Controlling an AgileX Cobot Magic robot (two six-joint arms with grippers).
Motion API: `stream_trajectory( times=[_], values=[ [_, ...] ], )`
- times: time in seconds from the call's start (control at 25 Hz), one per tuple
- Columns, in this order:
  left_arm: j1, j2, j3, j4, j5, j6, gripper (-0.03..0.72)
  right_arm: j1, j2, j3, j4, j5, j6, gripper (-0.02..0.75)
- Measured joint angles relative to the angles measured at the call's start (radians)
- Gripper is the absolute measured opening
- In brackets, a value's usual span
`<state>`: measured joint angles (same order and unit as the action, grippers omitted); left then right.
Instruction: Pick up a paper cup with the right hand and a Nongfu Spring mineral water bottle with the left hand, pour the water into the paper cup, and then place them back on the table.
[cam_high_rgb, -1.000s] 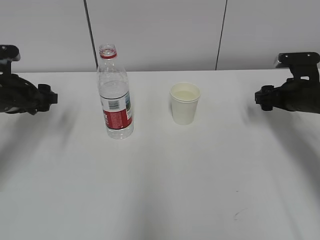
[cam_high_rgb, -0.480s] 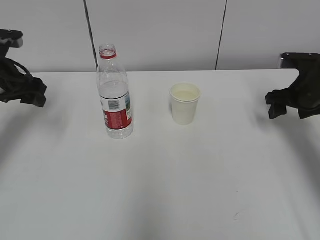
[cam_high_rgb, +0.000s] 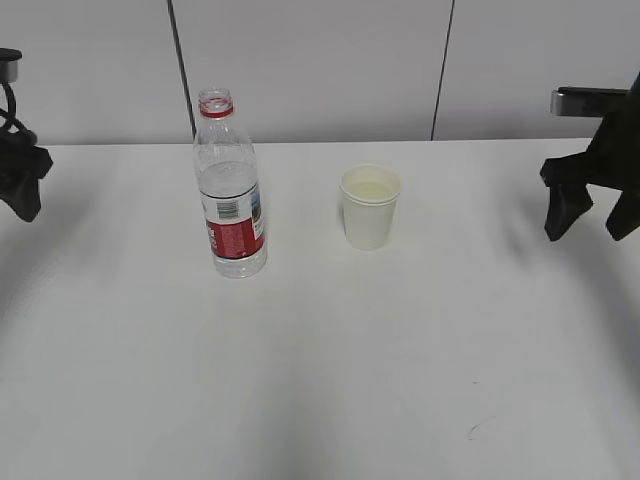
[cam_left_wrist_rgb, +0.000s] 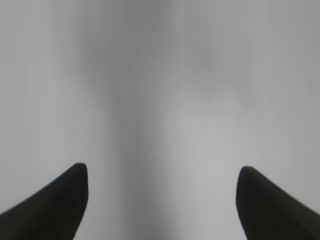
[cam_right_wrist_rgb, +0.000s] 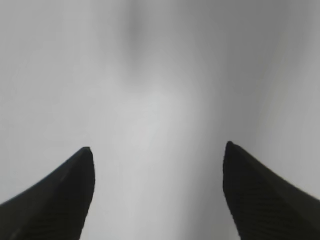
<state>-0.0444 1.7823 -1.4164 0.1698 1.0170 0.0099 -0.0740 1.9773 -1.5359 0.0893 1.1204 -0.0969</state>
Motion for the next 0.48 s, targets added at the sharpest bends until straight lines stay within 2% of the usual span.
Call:
stream_trajectory(
  times=[0.2, 0.48],
  values=[
    [0.000, 0.000, -0.037, -0.011, 0.176, 0.000, 0.542, 0.000, 0.000, -0.025, 0.010, 0.086, -0.018, 0.587],
    [0.003, 0.000, -0.043, -0.122, 0.202, 0.003, 0.540, 0.000, 0.000, -0.025, 0.041, 0.092, -0.019, 0.587]
  ],
)
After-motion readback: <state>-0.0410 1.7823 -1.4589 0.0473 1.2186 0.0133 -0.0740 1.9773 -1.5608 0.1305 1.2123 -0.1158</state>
